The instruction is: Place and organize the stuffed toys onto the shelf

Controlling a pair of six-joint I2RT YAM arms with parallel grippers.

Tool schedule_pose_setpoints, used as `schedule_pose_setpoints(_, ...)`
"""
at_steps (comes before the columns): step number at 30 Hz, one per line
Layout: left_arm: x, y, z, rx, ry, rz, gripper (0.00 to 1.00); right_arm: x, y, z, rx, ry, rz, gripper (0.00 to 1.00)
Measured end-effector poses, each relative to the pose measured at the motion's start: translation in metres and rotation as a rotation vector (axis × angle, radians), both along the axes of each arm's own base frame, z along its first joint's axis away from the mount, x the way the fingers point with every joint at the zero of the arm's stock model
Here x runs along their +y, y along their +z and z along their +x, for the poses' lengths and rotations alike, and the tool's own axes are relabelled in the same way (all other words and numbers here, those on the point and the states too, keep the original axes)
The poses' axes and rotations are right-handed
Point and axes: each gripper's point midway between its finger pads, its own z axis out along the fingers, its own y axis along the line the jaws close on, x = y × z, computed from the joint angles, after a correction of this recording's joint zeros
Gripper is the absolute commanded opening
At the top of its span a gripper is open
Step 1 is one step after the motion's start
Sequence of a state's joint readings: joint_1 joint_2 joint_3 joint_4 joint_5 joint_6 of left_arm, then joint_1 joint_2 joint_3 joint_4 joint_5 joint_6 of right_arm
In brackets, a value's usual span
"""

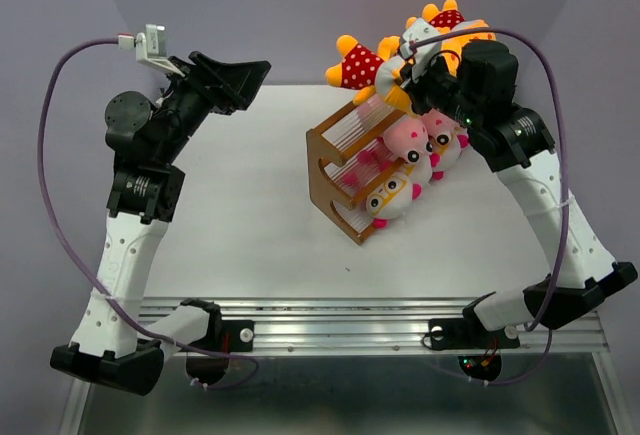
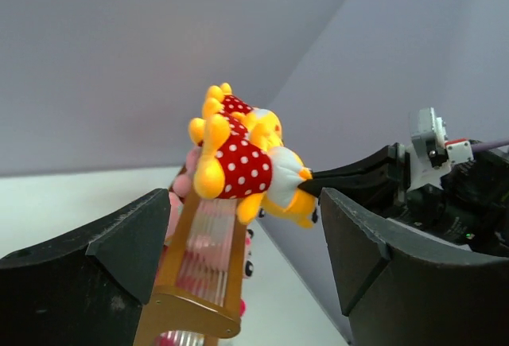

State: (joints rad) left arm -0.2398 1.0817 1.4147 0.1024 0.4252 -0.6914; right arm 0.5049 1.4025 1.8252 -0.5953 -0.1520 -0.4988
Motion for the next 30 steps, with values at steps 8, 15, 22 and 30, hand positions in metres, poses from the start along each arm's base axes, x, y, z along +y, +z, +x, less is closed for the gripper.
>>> schedule_pose_setpoints(8,0.024,-0.017,0.001,0.013,0.146,0.070,0.88,-0.013,0.008,0.024,0.060,-0.148,0.110,0.01)
schedule_pose_setpoints(15,0.033,-0.049,-0.001,0.081,0.194,0.097,0.89,-0.015,-0.015,0.045,0.145,-0.256,0.153,0.01)
schedule_pose_setpoints(22,0.038,-0.055,-0.007,0.087,0.211,0.096,0.89,-0.025,-0.021,0.050,0.165,-0.335,0.165,0.01)
schedule_pose_setpoints(30,0.038,-0.059,-0.005,0.101,0.207,0.092,0.89,-0.036,-0.021,0.052,0.158,-0.397,0.166,0.04)
